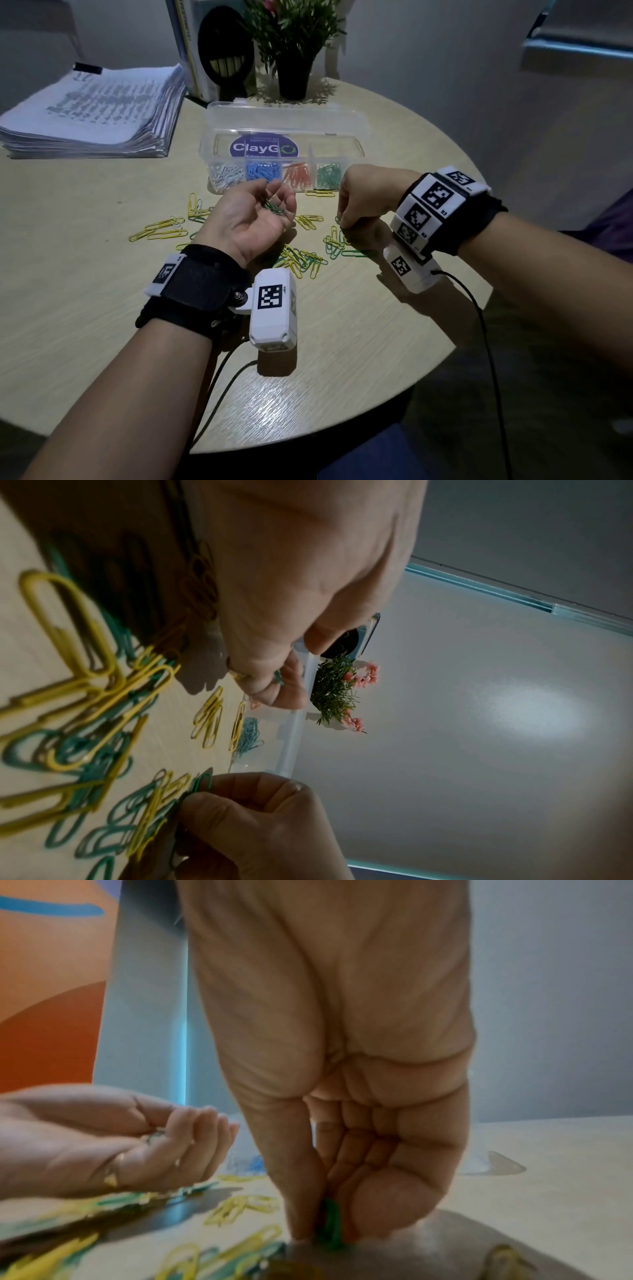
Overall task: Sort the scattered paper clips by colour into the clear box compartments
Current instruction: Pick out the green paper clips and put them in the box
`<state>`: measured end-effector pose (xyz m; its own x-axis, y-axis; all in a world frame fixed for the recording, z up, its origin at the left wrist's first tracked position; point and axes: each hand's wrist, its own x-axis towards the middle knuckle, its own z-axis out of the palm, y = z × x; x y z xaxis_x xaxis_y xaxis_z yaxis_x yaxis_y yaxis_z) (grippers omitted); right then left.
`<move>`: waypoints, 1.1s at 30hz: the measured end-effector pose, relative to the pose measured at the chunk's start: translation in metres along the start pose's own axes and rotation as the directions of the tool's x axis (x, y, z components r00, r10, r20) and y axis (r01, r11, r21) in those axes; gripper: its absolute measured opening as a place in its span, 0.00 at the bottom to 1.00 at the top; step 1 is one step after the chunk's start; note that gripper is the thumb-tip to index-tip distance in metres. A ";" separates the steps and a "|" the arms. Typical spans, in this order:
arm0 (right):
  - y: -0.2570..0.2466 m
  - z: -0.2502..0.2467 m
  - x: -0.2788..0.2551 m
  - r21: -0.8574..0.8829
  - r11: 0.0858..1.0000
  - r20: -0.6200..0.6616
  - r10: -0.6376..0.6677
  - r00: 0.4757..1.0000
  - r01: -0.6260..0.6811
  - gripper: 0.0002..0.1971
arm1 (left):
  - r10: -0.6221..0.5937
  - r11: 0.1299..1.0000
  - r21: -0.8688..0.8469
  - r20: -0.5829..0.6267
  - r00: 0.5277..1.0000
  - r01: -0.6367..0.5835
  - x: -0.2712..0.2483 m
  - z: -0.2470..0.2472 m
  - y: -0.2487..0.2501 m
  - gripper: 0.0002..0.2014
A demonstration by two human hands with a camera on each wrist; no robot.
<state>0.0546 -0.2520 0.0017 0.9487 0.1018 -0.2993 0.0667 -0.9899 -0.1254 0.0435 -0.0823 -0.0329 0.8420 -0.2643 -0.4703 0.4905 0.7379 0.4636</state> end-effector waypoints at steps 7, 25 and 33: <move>-0.002 0.002 0.000 -0.055 0.998 0.062 0.007 0.998 -0.004 0.13 | -0.008 0.999 0.049 0.051 0.999 0.006 -0.002 0.000 0.000 0.13; -0.008 -0.017 -0.011 0.424 0.905 0.000 -0.020 1.000 0.018 0.05 | -0.050 0.997 0.057 0.070 0.996 0.046 -0.004 0.004 -0.009 0.15; 0.000 0.000 -0.025 0.127 0.992 0.159 -0.020 0.987 0.000 0.07 | -0.025 1.000 0.015 0.053 0.998 0.024 -0.001 0.001 -0.009 0.12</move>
<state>0.0307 -0.2549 0.0088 0.8859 0.1363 -0.4433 0.0268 -0.9693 -0.2445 0.0389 -0.0890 -0.0361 0.8402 -0.3151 -0.4413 0.5141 0.7220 0.4631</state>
